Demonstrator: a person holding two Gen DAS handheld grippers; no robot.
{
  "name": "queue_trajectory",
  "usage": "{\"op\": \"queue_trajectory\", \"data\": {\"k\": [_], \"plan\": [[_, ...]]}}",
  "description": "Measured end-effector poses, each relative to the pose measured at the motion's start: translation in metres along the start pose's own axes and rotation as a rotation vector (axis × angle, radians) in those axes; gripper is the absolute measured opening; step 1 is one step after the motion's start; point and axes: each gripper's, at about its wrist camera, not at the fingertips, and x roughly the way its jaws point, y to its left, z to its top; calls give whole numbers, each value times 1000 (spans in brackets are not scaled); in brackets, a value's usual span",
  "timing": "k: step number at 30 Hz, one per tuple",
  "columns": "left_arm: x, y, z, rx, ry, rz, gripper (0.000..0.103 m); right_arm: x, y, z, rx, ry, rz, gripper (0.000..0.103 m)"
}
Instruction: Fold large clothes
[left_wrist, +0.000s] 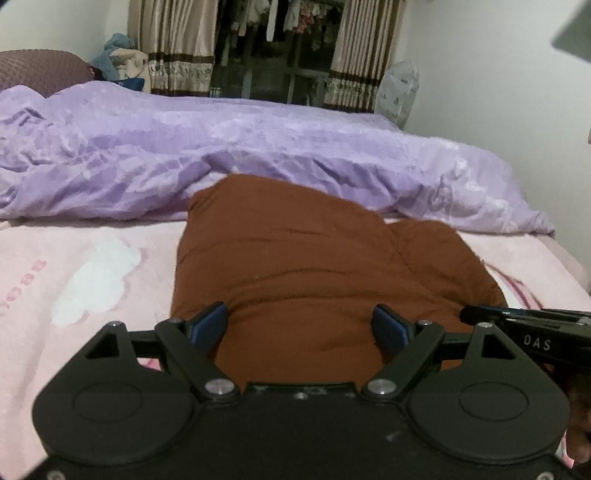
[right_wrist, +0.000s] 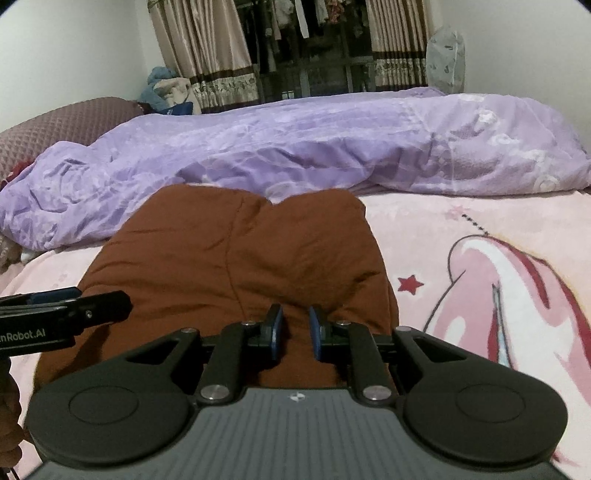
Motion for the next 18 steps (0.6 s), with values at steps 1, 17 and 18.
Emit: {"op": "queue_trajectory", "data": {"k": [1,17,18], "plan": [[-8,-1,1,-7,-9,1,86,-5,1,2,-2,-9,-5,24],[-90,-16,-57,-44,-21,7,86,-87,13,-31,-28,-88,18,29],[-88,-16,-60,-48,-12,7,86,-86,13,-34,-33,-81,8,29]]}}
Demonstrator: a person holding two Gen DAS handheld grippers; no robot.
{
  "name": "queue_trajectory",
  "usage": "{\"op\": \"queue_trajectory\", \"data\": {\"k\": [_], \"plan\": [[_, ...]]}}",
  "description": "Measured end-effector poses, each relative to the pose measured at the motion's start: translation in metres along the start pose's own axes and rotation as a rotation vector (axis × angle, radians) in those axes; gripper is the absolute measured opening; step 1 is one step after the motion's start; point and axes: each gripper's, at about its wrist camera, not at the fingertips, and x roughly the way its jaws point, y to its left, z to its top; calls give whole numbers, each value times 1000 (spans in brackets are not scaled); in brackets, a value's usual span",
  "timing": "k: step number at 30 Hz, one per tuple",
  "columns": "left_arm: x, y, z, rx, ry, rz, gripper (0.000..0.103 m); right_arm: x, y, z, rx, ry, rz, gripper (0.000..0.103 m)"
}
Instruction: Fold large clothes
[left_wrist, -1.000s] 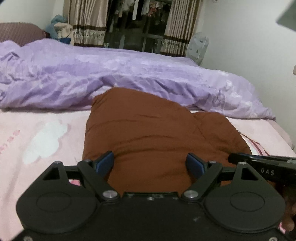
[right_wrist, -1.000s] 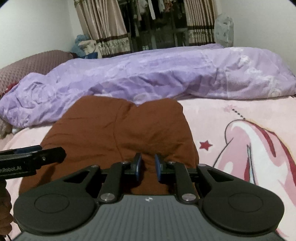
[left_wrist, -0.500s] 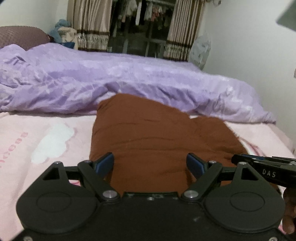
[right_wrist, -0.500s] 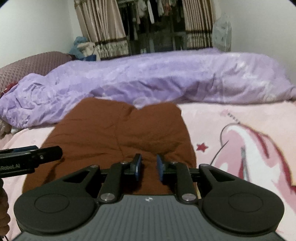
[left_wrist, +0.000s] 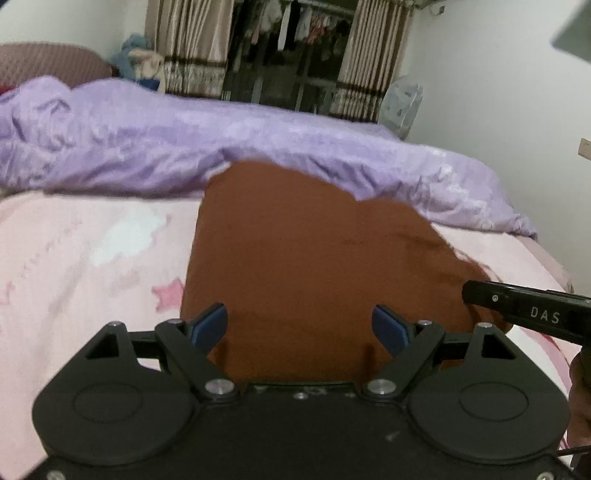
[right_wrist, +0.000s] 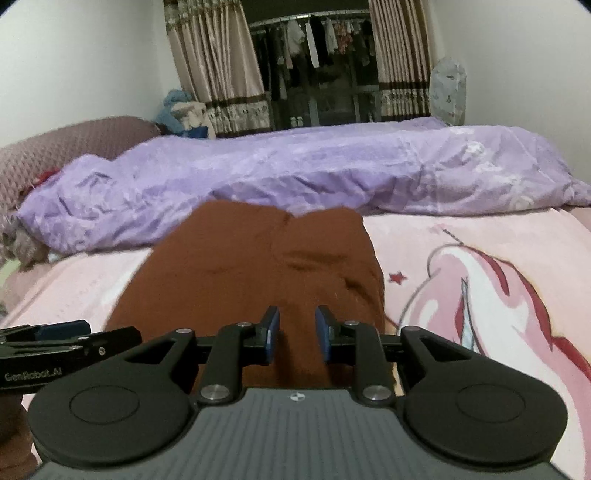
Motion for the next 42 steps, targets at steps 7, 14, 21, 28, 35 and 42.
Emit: {"op": "queue_trajectory", "data": {"k": [7,14,21,28,35,42], "plan": [[20,2,-18,2,54,16,85,14,1,-16,-4,40,-24,29],[36,7,-24,-2,75,21,88,25,0,-30,-6,49,-28,29],[38,3,-26,15,68,39,89,27,-1,-34,-4,50,-20,29],[32,3,-22,6,65,36,88,26,-2,-32,-7,51,-23,29],[21,18,2,-75,7,24,86,14,-1,-11,3,-25,-9,29],[43,21,-4,-87,55,40,87,42,-3,-12,22,46,-25,29]]}}
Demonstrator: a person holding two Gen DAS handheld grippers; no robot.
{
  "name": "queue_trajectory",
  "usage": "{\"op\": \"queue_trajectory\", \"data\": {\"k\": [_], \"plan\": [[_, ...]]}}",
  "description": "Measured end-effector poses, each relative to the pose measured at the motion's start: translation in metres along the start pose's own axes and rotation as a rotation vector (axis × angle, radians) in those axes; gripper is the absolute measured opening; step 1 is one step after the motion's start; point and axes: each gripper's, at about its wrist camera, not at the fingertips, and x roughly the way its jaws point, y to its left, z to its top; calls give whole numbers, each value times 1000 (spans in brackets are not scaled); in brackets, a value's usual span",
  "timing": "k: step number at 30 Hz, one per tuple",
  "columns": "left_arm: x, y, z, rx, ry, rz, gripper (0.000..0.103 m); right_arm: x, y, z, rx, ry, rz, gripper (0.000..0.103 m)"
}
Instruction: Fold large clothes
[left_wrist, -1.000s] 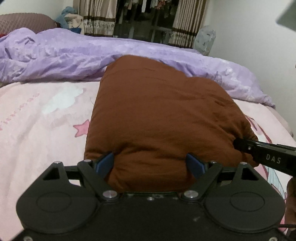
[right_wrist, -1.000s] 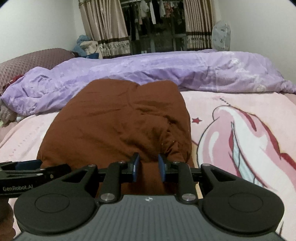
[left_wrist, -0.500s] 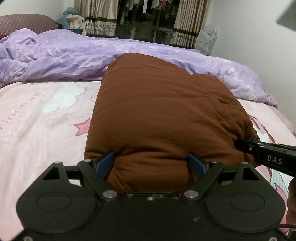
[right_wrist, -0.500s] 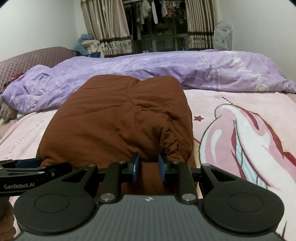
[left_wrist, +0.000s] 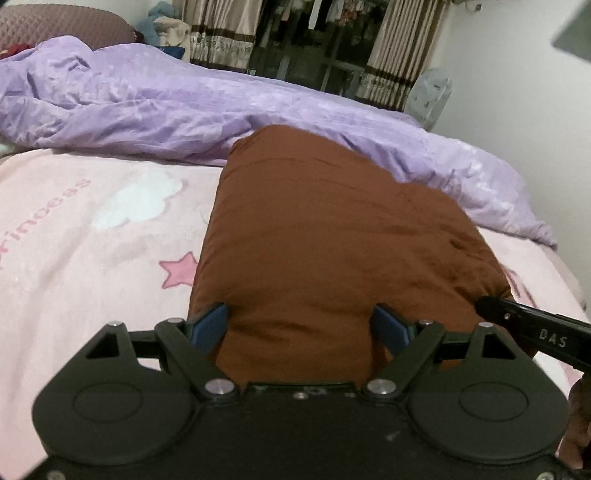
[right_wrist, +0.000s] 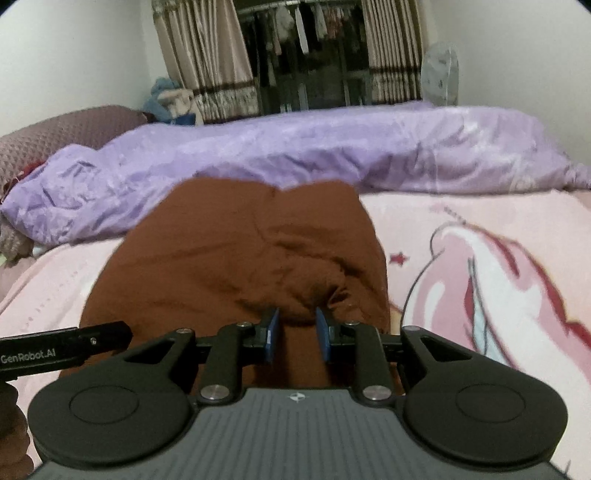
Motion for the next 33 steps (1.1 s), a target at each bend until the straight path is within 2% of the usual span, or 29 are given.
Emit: {"op": "queue_trajectory", "data": {"k": [11,17,19,21,24,29,33], "plan": [[1,-3,2,22,5,23,89,-1,8,-6,-31,-1,-20,29],[-31,-7,7,21,-1,23,88,-21,6,1,-46,2,-4,30],[-53,-11,5,37,-24,22,88,-38,4,2,-25,0,5,33],[-77,-16,1,52,-35,39,88,-61,5,-1,-21,-9,5,45],[-109,-21,-11,72,-35,59,89,-99,8,-11,-26,-39,-11,58],[-156,-26,-42,66,-18,87,89,-152,11,-29,-19,-49,-42,67],[-177,-26,-62,34,6,94,89,-179,13,-44,-9,-29,-52,68]]}}
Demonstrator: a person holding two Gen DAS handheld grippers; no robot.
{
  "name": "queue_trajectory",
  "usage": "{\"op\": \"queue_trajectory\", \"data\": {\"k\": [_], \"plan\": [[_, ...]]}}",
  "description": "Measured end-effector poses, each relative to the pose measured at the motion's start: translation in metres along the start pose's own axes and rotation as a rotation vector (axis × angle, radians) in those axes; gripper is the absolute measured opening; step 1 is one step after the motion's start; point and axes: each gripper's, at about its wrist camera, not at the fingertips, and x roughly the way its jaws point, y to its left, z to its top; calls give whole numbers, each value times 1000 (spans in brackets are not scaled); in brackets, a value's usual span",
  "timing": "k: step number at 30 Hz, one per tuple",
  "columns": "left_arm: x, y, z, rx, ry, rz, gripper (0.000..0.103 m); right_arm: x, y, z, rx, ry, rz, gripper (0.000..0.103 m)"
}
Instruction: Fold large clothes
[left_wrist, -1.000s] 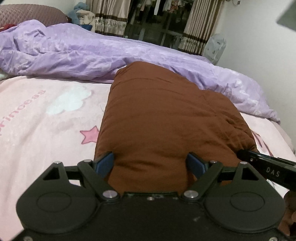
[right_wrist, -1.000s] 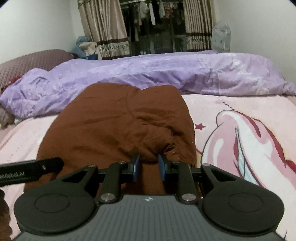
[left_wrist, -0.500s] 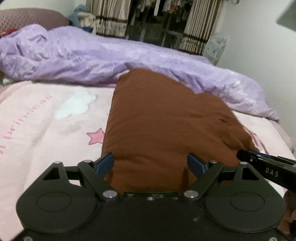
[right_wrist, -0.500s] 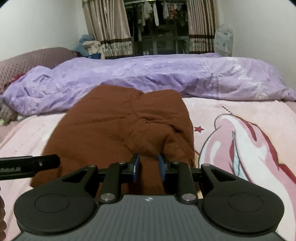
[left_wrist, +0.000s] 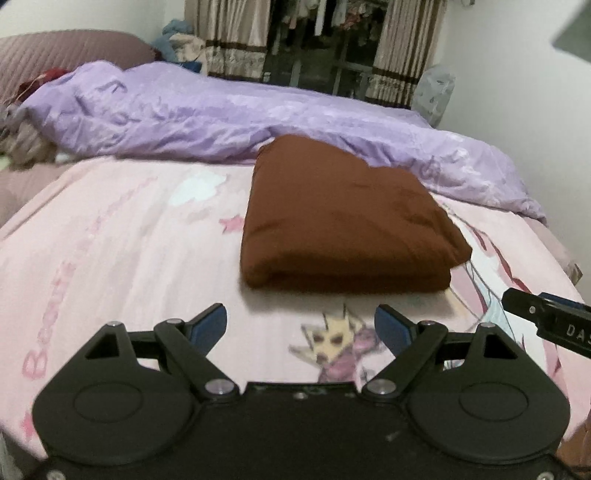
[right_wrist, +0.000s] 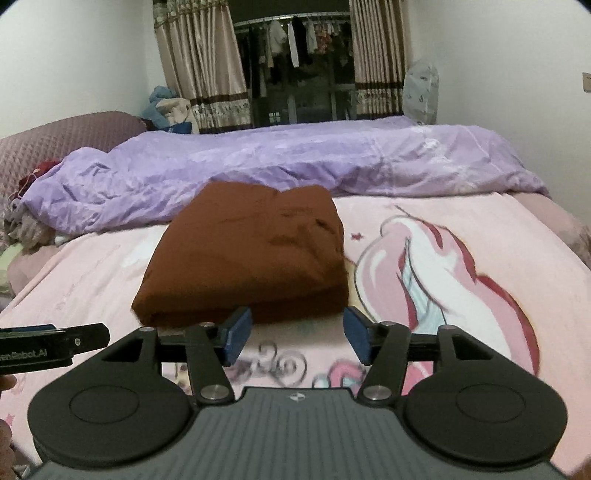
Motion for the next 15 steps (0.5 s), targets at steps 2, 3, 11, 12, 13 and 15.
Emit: {"op": "queue_trajectory", "data": {"k": [2,3,11,12,13,15], "plan": [[-8,-1,-7,2,15,8,89,-8,1,-5,-5,5,3,68],[-11,-1,-11,5,16,9,89,-12,0,-7,-1,5,2,68],[-24,3,-22,-4,17,14,89,-23,2,-18,20,17,8,68],[-24,3,-22,-7,19,16,89,-22,2,-18,21,23,12,68],[-25,3,-23,-11,22,16,90,-22,2,-19,20,27,12,68],[-25,3,-24,-14,26,12,90,-22,2,-21,17,30,8,68]]}}
